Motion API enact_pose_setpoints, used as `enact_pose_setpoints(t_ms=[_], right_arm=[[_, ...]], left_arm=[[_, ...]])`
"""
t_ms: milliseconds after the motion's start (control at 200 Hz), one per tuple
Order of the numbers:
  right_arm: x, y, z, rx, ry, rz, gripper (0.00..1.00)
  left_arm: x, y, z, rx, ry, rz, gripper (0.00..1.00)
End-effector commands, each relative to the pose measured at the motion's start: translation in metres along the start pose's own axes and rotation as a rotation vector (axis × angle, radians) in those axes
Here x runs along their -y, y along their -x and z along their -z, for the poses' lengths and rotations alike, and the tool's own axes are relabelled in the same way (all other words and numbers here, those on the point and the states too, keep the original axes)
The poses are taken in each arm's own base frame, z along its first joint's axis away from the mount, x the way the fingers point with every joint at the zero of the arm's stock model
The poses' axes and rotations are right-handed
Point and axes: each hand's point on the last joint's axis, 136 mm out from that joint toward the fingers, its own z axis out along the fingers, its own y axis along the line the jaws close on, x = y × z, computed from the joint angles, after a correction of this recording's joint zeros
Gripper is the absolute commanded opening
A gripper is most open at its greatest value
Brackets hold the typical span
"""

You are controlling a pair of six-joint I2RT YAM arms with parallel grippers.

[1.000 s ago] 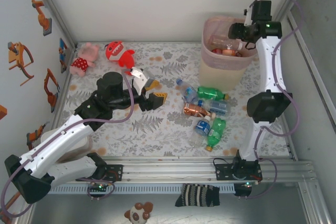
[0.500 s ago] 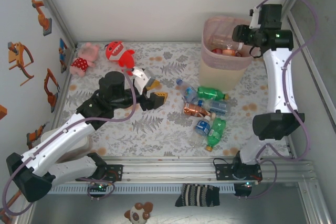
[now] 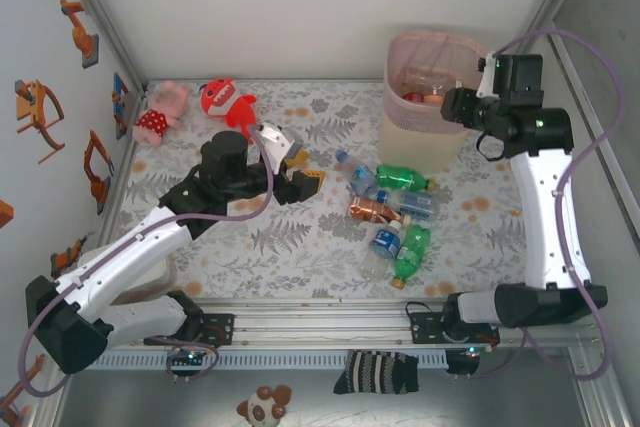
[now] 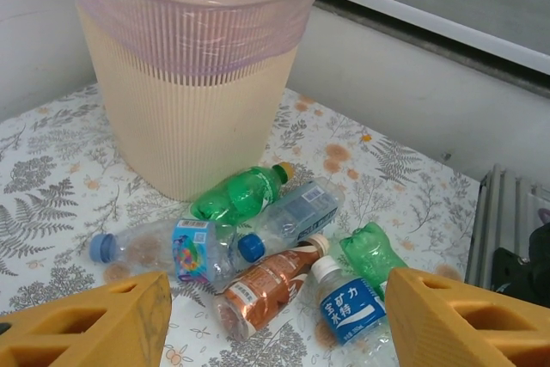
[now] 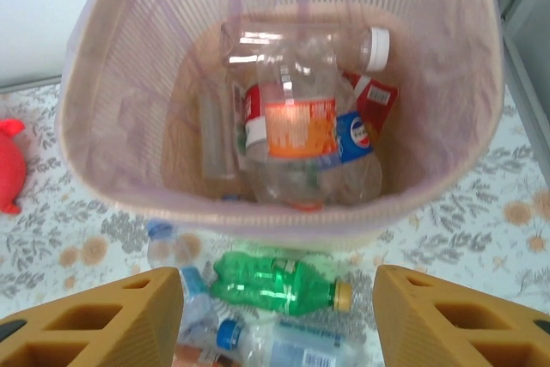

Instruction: Put the plastic bottles in the bin

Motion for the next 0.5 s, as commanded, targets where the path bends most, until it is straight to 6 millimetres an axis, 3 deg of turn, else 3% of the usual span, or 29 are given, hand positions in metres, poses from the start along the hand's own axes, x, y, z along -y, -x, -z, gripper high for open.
enact_pose_setpoints(t_ms=[0, 205, 325, 496], right_arm=[[0.001, -0.028, 0.006, -0.045, -0.019, -0.049, 0.59], [0.007, -0.079, 0.001, -0.149, -0.037, -0.082, 0.59], [0.014, -0.107, -0.003, -0.201, -0.054, -0.098, 0.59], [0.023, -0.134, -0.009, -0.251, -0.081, -0.107, 0.59]], left_arm=[[-0.004, 0.001, -0.007, 0.004, -0.003, 0.026, 0.66], [-0.002, -0.017, -0.030, -0.085, -0.050, 0.095, 0.62], [-0.001, -0.036, -0.045, -0.159, -0.043, 0.130, 0.62], [0.017, -0.070, -0.067, -0.308, -0.057, 0.141, 0.62]])
